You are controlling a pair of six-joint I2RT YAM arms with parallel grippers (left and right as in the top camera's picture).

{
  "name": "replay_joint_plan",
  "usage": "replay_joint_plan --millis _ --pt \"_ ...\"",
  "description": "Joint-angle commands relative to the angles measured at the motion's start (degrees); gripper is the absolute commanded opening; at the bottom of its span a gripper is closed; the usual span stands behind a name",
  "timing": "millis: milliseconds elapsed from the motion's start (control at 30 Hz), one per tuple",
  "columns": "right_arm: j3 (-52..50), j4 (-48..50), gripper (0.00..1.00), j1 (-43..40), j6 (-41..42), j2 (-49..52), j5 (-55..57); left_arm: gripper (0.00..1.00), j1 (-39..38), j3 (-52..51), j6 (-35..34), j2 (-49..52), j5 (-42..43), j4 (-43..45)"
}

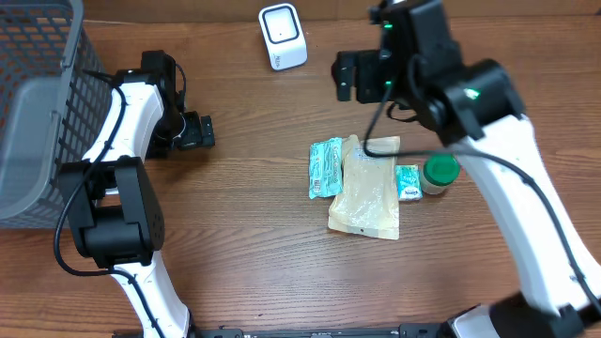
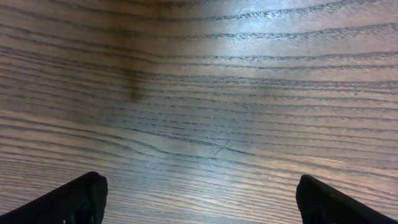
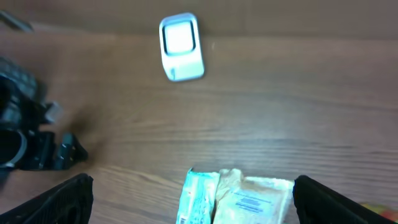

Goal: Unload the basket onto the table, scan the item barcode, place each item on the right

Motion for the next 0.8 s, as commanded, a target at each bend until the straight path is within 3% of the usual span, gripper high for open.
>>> replay_joint_plan --millis 0,200,467,600,767 --pt "0.42 -0.63 1.0 -0.22 -1.95 -7.23 3.8 0.99 0.2 0.81 -0.81 -0.46 -0.61 -0.13" --pt "0.42 -1.07 1.0 -2.1 -6.1 -15.61 5.03 0.99 0.2 0.81 -0.83 -0.46 -0.59 -0.13" --pt "-0.39 -4.17 1.0 -12.37 -6.08 -24.13 -2.14 1.0 0.2 0.81 -0.83 -0.46 -0.61 -0.13" --pt "-6.93 -2.19 1.0 -14.49 -6.1 -30.91 -2.71 1.0 0.2 0.81 -0.81 -0.46 -0.61 -0.15" --pt "-23.41 6.97 1.0 -14.73 -6.08 -42.45 -2.73 1.0 0.2 0.81 -0.81 -0.46 -0.61 -0.13"
